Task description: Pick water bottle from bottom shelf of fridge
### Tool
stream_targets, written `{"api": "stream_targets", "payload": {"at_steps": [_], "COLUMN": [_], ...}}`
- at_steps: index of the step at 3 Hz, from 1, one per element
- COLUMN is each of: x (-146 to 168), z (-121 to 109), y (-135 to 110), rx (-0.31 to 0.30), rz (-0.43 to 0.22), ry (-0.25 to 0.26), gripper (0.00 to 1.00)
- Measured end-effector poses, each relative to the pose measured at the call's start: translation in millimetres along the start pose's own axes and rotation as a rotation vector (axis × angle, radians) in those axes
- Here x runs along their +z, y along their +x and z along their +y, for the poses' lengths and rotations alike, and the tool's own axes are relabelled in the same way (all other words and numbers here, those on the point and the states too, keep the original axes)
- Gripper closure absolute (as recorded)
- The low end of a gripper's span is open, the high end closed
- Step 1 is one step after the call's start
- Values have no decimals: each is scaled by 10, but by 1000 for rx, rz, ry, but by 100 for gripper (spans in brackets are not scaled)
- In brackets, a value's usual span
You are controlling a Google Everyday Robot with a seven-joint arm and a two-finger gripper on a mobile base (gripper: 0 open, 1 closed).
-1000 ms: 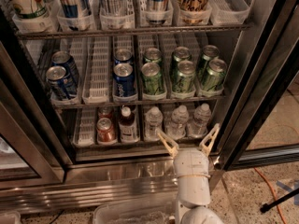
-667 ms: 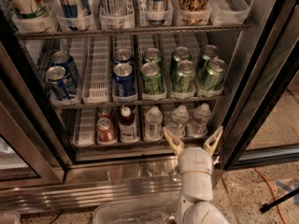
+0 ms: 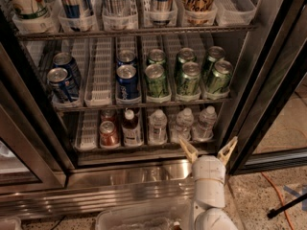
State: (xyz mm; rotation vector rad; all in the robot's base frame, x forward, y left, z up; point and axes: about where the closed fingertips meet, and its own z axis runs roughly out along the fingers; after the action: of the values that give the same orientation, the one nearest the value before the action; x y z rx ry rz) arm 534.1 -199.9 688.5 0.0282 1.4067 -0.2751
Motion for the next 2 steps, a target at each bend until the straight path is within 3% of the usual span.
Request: {"api": "stream_targets", "payload": {"at_steps": [1,2], "x": [24,108], "z": [8,-32], "y": [25,197], "rx": [33,51], "rz": [-13,-28], "ry": [-32,-76], "gripper": [0,0]}}
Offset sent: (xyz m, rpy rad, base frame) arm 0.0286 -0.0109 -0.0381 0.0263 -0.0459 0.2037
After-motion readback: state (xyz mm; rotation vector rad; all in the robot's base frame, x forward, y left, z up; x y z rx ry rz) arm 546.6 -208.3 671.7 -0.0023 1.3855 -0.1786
